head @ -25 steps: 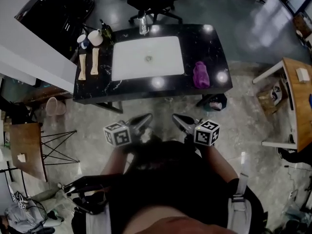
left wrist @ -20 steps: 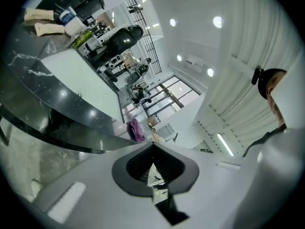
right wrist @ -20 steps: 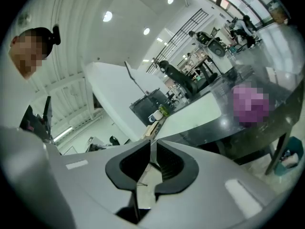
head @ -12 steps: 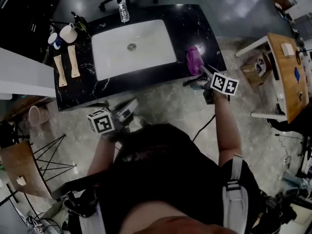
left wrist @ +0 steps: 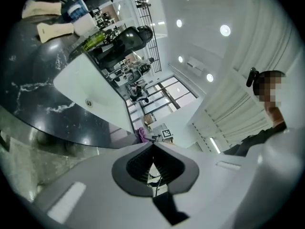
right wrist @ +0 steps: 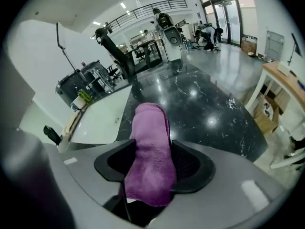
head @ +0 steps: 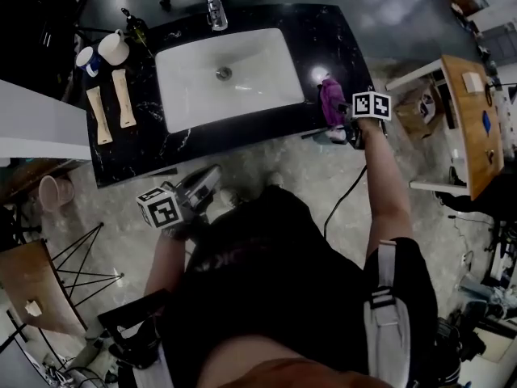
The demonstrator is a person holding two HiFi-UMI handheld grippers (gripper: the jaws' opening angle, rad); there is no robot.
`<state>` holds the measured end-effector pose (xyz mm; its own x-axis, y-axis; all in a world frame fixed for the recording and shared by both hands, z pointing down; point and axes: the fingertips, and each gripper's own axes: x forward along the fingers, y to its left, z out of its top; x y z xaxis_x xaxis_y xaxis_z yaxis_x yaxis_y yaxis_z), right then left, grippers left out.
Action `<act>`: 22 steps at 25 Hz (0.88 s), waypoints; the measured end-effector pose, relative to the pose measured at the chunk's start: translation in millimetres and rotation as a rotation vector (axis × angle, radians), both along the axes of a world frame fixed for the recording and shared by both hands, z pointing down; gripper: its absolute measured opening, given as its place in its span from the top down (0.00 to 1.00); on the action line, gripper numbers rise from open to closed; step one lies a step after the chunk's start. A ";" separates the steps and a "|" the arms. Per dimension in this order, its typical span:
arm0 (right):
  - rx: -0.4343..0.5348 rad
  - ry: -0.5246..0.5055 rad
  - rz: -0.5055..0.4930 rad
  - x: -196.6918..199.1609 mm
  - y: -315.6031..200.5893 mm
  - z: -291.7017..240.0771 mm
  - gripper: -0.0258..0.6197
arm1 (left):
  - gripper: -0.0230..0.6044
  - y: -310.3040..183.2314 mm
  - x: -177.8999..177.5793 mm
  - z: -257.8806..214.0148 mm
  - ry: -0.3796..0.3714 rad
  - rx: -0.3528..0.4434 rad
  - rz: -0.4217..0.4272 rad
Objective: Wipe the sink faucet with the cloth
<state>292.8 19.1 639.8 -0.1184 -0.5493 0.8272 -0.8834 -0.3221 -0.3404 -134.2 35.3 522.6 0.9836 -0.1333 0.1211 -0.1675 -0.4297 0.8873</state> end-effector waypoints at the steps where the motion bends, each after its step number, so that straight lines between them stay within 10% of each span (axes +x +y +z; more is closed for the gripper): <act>1: -0.015 0.016 -0.003 -1.2 0.0 4.4 0.56 | 0.97 -1.6 -4.6 0.2 0.000 0.002 -0.011; 10: -0.028 0.136 -0.251 -36.3 -11.2 -16.8 0.79 | 0.97 -19.8 5.6 -12.8 0.005 0.015 -0.063; 22: 0.551 0.287 -0.926 -183.9 -211.6 -208.3 0.80 | 0.97 -64.3 17.7 -38.8 0.003 0.111 -0.244</act>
